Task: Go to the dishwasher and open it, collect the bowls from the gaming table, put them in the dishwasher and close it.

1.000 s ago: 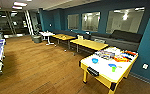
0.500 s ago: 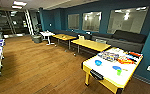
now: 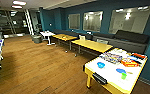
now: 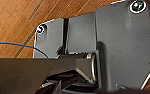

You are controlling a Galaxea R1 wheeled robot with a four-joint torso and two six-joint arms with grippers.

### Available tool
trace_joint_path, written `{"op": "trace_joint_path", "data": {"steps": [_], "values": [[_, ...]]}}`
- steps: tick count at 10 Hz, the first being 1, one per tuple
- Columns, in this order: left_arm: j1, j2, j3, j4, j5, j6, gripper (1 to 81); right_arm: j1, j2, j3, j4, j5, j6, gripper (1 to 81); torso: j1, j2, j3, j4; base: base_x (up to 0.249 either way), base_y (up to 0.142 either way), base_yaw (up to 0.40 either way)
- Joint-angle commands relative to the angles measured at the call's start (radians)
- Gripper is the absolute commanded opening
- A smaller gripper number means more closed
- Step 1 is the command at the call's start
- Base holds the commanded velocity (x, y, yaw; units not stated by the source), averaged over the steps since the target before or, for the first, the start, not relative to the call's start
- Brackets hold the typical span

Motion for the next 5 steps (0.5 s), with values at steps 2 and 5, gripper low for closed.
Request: {"op": "trace_joint_path", "data": {"steps": [2, 5], "values": [[-0.037, 0.001, 0.01, 0.066, 0.07, -0.052, 81.1, 0.051, 0.005, 0.008, -0.01, -0.046, -0.003, 81.1, 0.0, 0.0, 0.0, 0.0, 0.164, 0.0, 0.0], [-0.035, 0.003, 0.01, 0.066, 0.07, -0.052, 81.1, 0.05, 0.005, 0.008, -0.01, -0.046, -0.003, 81.1, 0.0, 0.0, 0.0, 0.0, 0.164, 0.0, 0.0]]}}
